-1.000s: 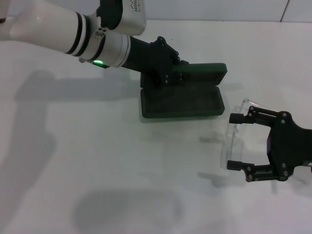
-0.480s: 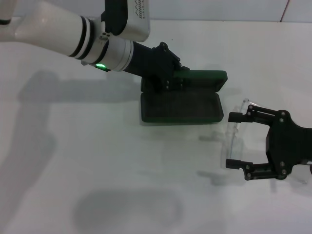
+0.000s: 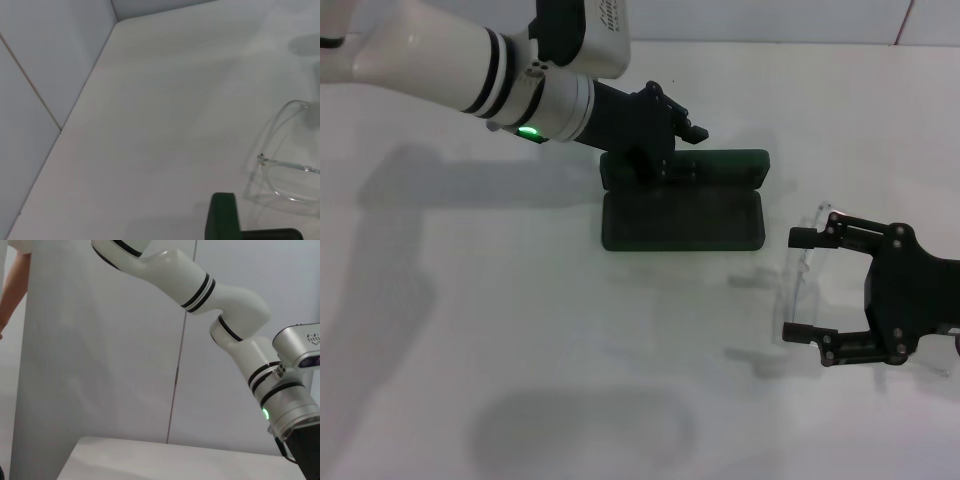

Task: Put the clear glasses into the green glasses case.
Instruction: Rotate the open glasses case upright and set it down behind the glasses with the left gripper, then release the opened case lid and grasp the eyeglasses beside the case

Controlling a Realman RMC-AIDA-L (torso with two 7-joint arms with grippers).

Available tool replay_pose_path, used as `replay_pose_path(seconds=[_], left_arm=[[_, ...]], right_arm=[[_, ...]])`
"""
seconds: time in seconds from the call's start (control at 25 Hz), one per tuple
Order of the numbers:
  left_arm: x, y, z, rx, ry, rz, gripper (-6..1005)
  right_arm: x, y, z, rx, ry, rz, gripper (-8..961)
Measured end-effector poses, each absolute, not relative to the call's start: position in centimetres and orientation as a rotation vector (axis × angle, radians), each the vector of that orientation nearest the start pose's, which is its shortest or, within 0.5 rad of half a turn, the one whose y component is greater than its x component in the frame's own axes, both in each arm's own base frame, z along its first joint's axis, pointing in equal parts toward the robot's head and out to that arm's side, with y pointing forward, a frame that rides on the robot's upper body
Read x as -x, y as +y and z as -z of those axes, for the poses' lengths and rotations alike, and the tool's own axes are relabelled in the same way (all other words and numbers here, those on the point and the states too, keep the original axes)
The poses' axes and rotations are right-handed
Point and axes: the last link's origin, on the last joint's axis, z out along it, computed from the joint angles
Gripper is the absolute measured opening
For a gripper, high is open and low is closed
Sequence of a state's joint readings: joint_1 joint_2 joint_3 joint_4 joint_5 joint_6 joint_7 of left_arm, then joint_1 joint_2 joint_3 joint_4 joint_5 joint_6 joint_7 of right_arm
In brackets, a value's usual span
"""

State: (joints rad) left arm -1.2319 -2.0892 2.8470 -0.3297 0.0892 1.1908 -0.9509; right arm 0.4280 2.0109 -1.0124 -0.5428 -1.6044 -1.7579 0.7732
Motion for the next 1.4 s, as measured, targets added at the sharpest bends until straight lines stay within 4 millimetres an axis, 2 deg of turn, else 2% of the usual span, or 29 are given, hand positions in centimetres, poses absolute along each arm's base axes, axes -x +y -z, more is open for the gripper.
replay_pose_path(seconds=[0.16, 0.32, 0.6, 0.72, 0.8, 0.84, 0.88, 0.96, 1.0, 1.04, 1.2, 1.4], left_arm=[[15.1, 43.0, 6.8, 2.898, 0.177, 0.08, 396], [14.5, 42.9, 6.7, 2.895, 0.149, 0.16, 438], [14.2, 41.7, 5.3, 2.846, 0.042, 0.524, 460], [15.2, 41.1, 4.3, 2.746, -0.059, 0.725, 461], [15.8, 40.8, 3.9, 2.699, -0.091, 0.784, 461], [17.3, 40.4, 3.3, 2.606, -0.144, 0.855, 461], [17.9, 40.2, 3.0, 2.572, -0.166, 0.873, 461], [19.4, 39.6, 2.3, 2.499, -0.222, 0.916, 462], [19.8, 39.5, 2.1, 2.479, -0.238, 0.927, 462], [20.3, 39.3, 1.8, 2.455, -0.258, 0.937, 462], [22.2, 38.8, 0.7, 2.377, -0.311, 0.948, 463], [23.1, 38.1, -0.1, 2.394, -0.291, 0.927, 464]], right_arm=[[-25.1, 28.1, 0.1, 2.744, -0.186, -0.98, 853], [-25.2, 28.2, 0.0, 2.744, -0.185, -0.976, 853], [-25.2, 28.2, -0.2, 2.749, -0.168, -0.982, 853], [-25.2, 28.3, -0.5, 2.756, -0.119, -0.985, 853], [-25.1, 28.6, -0.9, 2.763, -0.065, -0.984, 852], [-24.9, 29.1, -1.4, 2.773, 0.011, -0.981, 852], [-24.9, 29.1, -1.4, 2.773, 0.011, -0.981, 851], [-24.5, 29.9, -2.1, 2.797, 0.155, -0.967, 850], [-24.5, 29.9, -2.1, 2.797, 0.155, -0.967, 850], [-23.8, 31.0, -3.2, 2.826, 0.352, -0.915, 849], [-22.1, 32.0, -4.8, 2.851, 0.666, -0.788, 847], [-18.9, 33.7, -6.8, 2.793, 0.971, -0.457, 846]])
